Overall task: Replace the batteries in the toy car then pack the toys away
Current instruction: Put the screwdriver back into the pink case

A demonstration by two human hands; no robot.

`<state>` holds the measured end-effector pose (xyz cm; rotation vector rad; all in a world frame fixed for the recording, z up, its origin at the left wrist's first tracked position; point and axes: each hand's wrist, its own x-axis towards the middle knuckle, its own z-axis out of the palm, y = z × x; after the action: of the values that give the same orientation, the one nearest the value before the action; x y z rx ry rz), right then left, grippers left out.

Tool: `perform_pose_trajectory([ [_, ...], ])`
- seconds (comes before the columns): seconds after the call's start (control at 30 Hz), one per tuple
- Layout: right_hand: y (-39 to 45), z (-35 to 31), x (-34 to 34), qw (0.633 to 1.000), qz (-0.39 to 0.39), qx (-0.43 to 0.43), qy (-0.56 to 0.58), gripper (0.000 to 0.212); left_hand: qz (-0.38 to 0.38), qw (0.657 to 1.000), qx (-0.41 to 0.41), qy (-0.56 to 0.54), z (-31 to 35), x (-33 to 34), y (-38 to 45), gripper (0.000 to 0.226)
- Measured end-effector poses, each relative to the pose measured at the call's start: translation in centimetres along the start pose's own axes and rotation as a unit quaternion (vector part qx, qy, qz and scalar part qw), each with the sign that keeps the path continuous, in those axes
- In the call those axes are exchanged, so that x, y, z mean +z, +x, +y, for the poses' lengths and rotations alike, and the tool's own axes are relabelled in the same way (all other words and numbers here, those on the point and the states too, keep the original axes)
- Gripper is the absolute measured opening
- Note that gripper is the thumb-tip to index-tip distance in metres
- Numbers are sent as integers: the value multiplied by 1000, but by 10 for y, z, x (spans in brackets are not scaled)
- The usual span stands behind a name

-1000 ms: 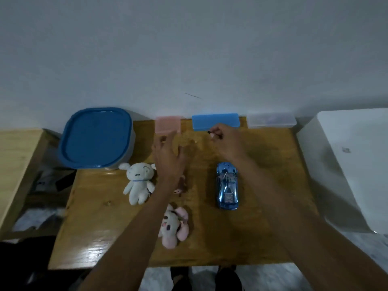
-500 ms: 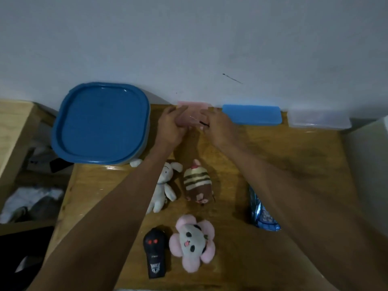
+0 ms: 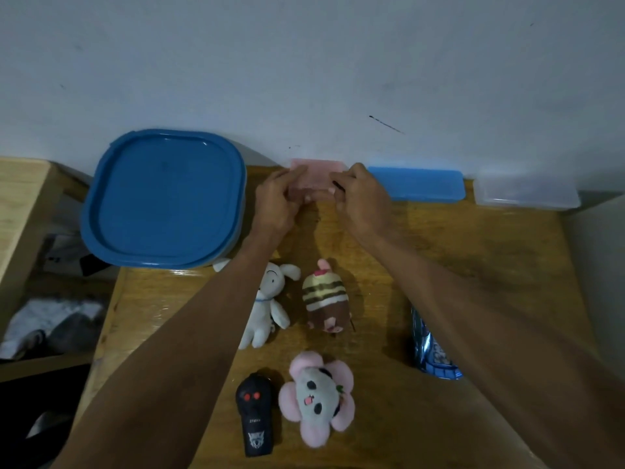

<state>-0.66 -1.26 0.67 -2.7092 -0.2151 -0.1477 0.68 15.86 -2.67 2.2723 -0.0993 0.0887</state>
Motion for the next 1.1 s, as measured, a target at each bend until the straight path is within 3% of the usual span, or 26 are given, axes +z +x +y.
perform_pose_trajectory([
  [0.13, 15, -4, -11, 997, 61, 35, 40, 25, 13, 999, -10, -30, 0, -1, -5, 82],
  [0.3, 34, -11, -20, 993, 88, 75, 34, 20, 44, 998, 42, 29, 0, -1, -15, 77],
  [0.47, 31, -13, -22, 987, 135, 55, 71, 11, 30, 999, 40, 15, 1, -2, -11, 82],
  [0.57, 20, -15, -11, 991, 119, 37, 51, 10, -3, 1000, 18, -9, -2, -5, -6, 97],
  [0.77, 19, -19, 23, 990, 23, 135, 24, 15, -7, 1000, 21, -18, -5, -4, -1, 93],
  [0.93, 24, -28, 29, 987, 3, 159, 5, 13, 3, 1000, 23, -20, -10, 0, 1, 98],
  [1.1, 17, -20, 11, 982, 136, 114, 66, 27, -2, 999, 32, -30, -11, -1, 1, 96],
])
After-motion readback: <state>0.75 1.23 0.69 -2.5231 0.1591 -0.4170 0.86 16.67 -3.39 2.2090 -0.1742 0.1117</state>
